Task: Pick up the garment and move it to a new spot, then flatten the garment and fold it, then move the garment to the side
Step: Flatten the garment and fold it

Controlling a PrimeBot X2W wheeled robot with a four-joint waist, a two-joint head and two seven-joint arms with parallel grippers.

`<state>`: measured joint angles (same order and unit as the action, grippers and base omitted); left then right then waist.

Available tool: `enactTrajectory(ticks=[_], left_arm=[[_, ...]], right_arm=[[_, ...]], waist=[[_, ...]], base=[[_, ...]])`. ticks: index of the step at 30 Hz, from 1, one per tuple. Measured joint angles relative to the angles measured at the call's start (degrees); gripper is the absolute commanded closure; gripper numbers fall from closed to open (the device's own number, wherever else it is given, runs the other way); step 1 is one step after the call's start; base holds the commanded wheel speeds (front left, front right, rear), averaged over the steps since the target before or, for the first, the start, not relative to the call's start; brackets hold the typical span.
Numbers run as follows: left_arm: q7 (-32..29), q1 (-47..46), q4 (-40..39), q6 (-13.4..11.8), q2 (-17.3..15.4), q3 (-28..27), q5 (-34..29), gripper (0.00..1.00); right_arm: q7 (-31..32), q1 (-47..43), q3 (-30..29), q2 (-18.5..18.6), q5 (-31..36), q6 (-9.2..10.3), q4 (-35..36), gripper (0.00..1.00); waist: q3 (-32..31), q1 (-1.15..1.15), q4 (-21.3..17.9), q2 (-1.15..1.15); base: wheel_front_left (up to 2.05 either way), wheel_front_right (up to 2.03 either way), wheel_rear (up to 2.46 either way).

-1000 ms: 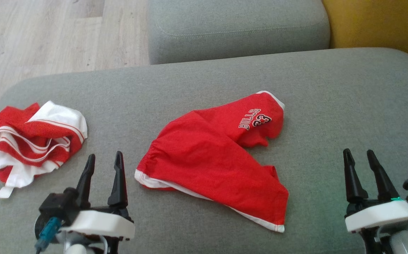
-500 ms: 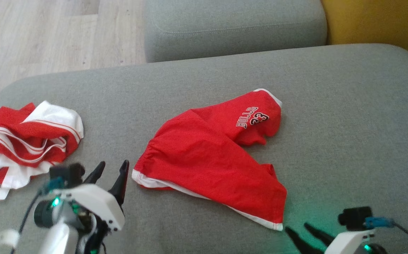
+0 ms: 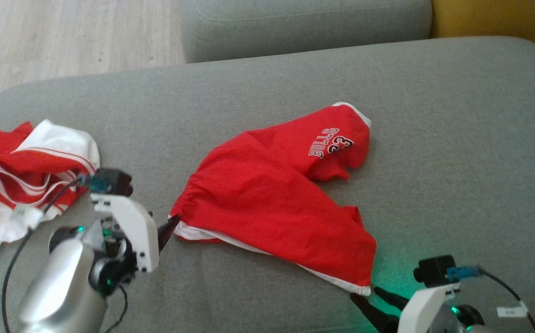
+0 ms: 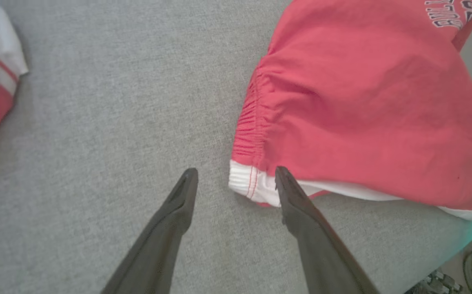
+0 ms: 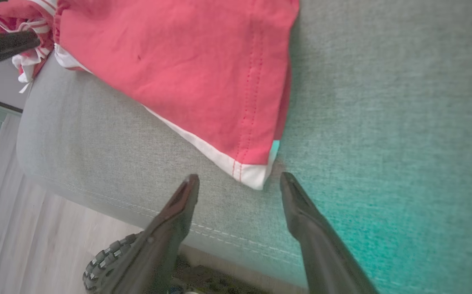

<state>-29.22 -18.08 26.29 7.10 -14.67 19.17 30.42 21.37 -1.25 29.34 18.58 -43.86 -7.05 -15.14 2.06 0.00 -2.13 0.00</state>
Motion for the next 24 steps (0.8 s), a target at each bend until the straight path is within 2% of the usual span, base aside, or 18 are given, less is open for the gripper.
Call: enactTrajectory(ticks=[3,8,14,20,21,22,23,24], left_arm=[[-2.56,-4.35,2.47,0.03,-1.59,4.72,3.1,0.0],[-4.77,-6.5,5.15,0.03,-3.5,9.95,7.97,0.0],[-4.28,-8.68,7.51,0.03,-5.28,13.37,10.45,0.0],[-2.88,-10.35,9.32,0.03,-5.37,15.73,12.2,0.0],[-2.8,-10.49,9.53,0.03,-5.45,16.04,12.58,0.2],[-2.42,-10.55,9.8,0.03,-5.57,16.49,12.95,0.51],[-2.36,-10.65,10.12,0.03,-5.71,17.18,13.34,0.69],[-2.36,-10.72,10.34,0.03,-5.78,17.55,13.69,1.0]], right_arm=[[0.49,2.35,1.67,-0.03,-0.54,-0.01,-1.8,0.0],[0.16,4.25,3.23,-0.1,-1.55,-0.01,-3.31,0.0],[-2.0,6.12,5.17,-0.15,-2.74,-0.02,-4.49,0.0],[-3.45,8.08,7.25,-0.13,-4.05,-0.02,-5.45,0.0],[-3.89,8.29,7.57,-0.13,-4.08,-0.02,-5.73,0.13],[-3.99,8.5,7.88,-0.11,-4.35,-0.02,-5.97,0.37],[-4.0,8.87,8.24,-0.01,-4.76,-0.02,-6.25,0.64],[-4.13,9.14,8.6,0.07,-5.1,-0.02,-6.46,1.0]], waist=[[0.91,0.0,-0.66,0.0],[1.98,0.0,-1.61,0.0],[3.05,0.0,-2.33,0.0],[3.54,0.0,-2.59,0.0],[3.56,0.0,-2.59,0.0],[3.56,0.0,-2.57,0.0],[3.55,0.0,-2.53,0.0],[3.53,0.0,-2.48,0.0]], base=[[0.0,0.0,0.0],[0.0,0.0,0.0],[0.0,0.0,0.0],[0.0,0.0,0.0],[0.0,0.0,0.0],[0.0,0.0,0.0],[0.0,0.0,0.0],[0.0,0.0,0.0]])
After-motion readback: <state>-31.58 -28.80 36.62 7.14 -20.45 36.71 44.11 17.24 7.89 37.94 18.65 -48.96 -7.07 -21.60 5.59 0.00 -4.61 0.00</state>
